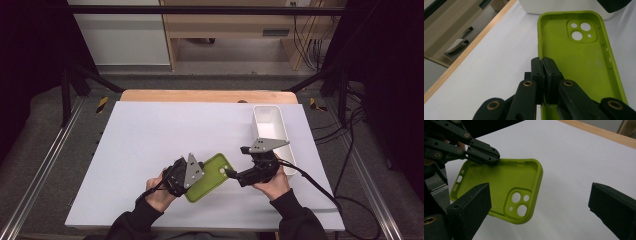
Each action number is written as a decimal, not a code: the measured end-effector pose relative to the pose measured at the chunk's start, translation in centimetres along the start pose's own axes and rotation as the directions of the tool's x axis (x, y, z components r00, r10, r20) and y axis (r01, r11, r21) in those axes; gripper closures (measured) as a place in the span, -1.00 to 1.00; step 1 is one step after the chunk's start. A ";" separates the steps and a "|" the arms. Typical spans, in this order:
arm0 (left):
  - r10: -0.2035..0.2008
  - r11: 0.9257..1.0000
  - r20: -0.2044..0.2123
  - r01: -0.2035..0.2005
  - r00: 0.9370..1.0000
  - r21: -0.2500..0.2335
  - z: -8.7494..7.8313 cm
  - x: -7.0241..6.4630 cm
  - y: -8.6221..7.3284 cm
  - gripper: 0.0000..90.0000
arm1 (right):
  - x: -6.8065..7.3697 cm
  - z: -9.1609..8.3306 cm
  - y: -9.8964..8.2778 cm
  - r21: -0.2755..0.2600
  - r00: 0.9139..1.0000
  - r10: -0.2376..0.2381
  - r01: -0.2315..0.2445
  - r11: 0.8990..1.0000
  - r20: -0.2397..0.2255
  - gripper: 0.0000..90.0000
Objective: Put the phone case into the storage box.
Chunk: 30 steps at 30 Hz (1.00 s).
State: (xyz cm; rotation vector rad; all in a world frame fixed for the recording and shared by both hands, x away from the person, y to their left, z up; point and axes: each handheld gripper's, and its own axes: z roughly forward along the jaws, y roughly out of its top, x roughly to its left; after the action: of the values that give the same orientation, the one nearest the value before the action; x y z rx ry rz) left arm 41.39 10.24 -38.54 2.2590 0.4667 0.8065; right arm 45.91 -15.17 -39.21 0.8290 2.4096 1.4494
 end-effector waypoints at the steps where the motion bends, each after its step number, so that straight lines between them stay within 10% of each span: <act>1: 0.001 1.000 -0.002 -0.001 1.000 -0.001 0.0 0.0 0.0 0.94 | 0.0 0.1 0.1 0.001 1.000 -0.001 0.001 1.000 -0.001 -0.90; 30: 0.028 1.000 -0.009 -0.028 1.000 0.001 -0.1 -0.3 0.1 0.94 | 0.2 1.1 1.5 0.028 1.000 0.003 -0.003 1.000 -0.011 -0.87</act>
State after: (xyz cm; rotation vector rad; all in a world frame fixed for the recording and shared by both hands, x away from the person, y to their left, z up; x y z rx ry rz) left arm 41.13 10.10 -38.49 2.2681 0.4408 0.8315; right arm 46.77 -13.68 -38.43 0.8335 2.4427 1.4281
